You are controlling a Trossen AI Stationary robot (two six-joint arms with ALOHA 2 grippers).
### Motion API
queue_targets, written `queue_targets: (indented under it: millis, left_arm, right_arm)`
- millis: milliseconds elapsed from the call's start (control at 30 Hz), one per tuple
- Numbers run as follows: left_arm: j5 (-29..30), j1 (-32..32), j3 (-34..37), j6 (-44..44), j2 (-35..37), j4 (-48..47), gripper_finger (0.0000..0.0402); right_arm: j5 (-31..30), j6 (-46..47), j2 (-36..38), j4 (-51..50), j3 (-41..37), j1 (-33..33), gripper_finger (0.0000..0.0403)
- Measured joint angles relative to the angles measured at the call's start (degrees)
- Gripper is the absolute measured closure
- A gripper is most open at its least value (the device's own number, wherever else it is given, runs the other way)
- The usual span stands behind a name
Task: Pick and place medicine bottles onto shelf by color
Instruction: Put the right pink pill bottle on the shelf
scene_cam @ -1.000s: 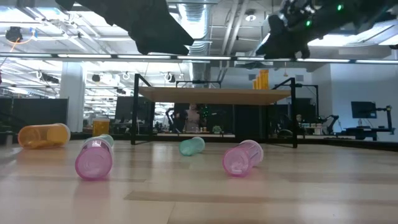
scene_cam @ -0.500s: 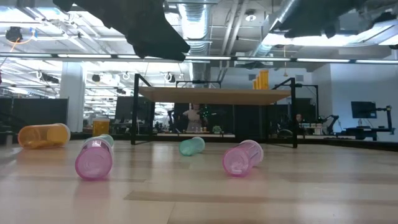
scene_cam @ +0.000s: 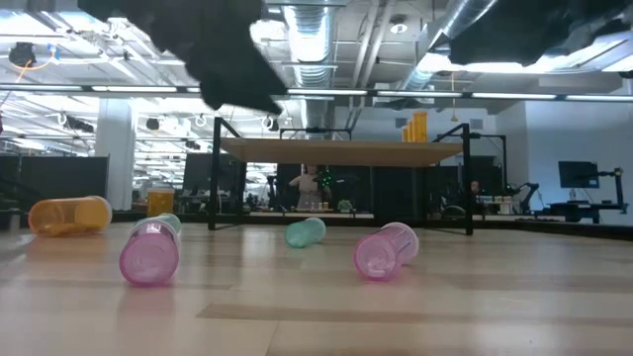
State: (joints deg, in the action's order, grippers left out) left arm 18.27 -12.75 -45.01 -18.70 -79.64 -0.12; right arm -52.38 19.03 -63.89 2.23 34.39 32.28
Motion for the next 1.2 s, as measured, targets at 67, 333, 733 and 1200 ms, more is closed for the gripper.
queue_targets:
  millis: [67,333,733,1200]
  left_arm:
    - [0.4,0.1,-0.41,-3.74,0.0,-5.61,0.0164]
    - [5.01,-0.04,-3.68,-16.23,0.0,-25.36,0.0164]
    - [9.0,0.21,-3.63,-11.99,0.0,-19.01,0.0164]
    - [9.53,0.21,-3.58,-8.78,0.0,-15.44,0.0164]
  right_arm:
    - [-0.21,0.04,-1.93,0.28,0.2,-0.5,0.0207]
    - [0.49,0.02,-3.71,0.5,2.25,-3.42,0.0209]
    - [1.35,0.53,-3.88,0.47,2.67,-3.77,0.0218]
    - [2.21,1.01,-3.88,1.47,2.67,-3.77,0.0223]
